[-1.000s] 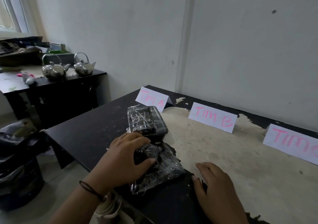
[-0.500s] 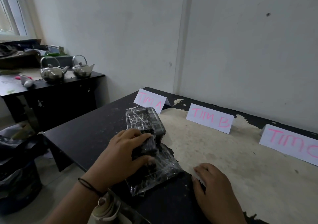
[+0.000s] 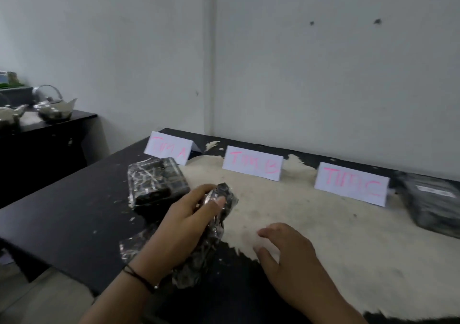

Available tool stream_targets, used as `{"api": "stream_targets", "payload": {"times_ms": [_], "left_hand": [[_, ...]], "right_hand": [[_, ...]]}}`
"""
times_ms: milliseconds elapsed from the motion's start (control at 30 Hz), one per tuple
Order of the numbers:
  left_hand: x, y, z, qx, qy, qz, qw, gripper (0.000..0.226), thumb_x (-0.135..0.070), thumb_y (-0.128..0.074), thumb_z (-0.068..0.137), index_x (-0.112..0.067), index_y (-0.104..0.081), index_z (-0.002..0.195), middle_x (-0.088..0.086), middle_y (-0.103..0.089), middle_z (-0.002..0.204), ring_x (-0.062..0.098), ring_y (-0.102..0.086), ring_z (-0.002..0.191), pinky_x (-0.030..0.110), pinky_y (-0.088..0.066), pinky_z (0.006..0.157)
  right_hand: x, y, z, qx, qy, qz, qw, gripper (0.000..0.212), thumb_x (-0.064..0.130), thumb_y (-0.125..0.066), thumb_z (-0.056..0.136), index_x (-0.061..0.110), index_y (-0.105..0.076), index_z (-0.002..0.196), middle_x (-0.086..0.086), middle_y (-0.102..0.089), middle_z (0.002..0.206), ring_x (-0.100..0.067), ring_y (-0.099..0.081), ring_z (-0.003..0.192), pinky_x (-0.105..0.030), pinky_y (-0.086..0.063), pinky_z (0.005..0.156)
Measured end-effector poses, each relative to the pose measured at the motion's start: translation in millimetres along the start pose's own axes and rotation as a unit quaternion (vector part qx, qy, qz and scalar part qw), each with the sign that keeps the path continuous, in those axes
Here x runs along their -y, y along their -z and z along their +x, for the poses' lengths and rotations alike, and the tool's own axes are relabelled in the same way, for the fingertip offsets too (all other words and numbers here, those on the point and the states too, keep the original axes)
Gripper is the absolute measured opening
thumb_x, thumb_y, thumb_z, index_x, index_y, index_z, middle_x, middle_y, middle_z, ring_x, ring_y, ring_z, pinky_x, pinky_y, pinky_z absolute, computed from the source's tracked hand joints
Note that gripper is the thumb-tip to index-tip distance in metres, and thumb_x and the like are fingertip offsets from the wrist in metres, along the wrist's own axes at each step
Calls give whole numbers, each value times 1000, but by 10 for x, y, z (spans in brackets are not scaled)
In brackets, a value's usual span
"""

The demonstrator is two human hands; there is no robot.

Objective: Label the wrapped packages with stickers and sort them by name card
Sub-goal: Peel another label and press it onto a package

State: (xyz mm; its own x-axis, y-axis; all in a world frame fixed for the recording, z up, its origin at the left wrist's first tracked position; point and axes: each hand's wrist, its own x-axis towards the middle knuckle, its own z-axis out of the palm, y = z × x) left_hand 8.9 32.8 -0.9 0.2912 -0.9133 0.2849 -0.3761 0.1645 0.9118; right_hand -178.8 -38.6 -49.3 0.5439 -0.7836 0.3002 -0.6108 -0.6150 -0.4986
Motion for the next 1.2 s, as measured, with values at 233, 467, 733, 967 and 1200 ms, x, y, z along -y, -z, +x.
{"api": "stream_targets", "payload": {"times_ms": [233, 467, 733, 967, 1200], "left_hand": [[-101, -1038, 181, 71, -35, 109, 991, 35, -44, -66, 78, -34, -52, 109, -13, -64, 97, 1, -61, 81, 18, -51, 72], [-284, -2019, 206, 168, -202, 219, 940, 45, -47, -58, 85, -27, -54, 125, -16, -56, 112, 1, -50, 97, 7, -37, 81], [-340, -2657, 151, 219, -275, 340, 872, 52, -44, -48, 92, -23, -41, 139, -6, -45, 137, 16, -44, 121, 28, -38, 102], [-309, -2714, 102, 198, -295, 401, 844, 52, -43, -57, 84, -19, -53, 130, 1, -58, 126, 23, -54, 116, 43, -38, 103], [-529, -2930, -124, 170, -381, 266, 869, 30, -31, -61, 80, -12, -70, 101, 3, -66, 100, 21, -61, 95, 37, -53, 83]], "right_hand": [[-475, 634, -603, -42, -124, -42, 991, 39, 43, -44, 94, 33, -46, 132, 17, -45, 130, -2, -41, 122, -24, -32, 104], [-921, 1063, -1230, -141, -226, -90, 960, 32, 35, -47, 94, 26, -57, 123, 14, -53, 117, -2, -48, 107, -22, -39, 97], [-1212, 1235, -1615, -225, -249, -136, 932, 17, 25, -56, 90, 21, -68, 102, 9, -57, 91, -8, -54, 88, -27, -46, 82], [-1326, 1234, -1736, -241, -253, -151, 925, 17, 27, -57, 89, 20, -68, 101, 10, -57, 91, -8, -53, 89, -29, -46, 85], [-1488, 1318, -1837, -260, -284, -171, 907, 14, 26, -65, 83, 17, -70, 92, 5, -60, 83, -15, -57, 83, -34, -48, 78]]}}
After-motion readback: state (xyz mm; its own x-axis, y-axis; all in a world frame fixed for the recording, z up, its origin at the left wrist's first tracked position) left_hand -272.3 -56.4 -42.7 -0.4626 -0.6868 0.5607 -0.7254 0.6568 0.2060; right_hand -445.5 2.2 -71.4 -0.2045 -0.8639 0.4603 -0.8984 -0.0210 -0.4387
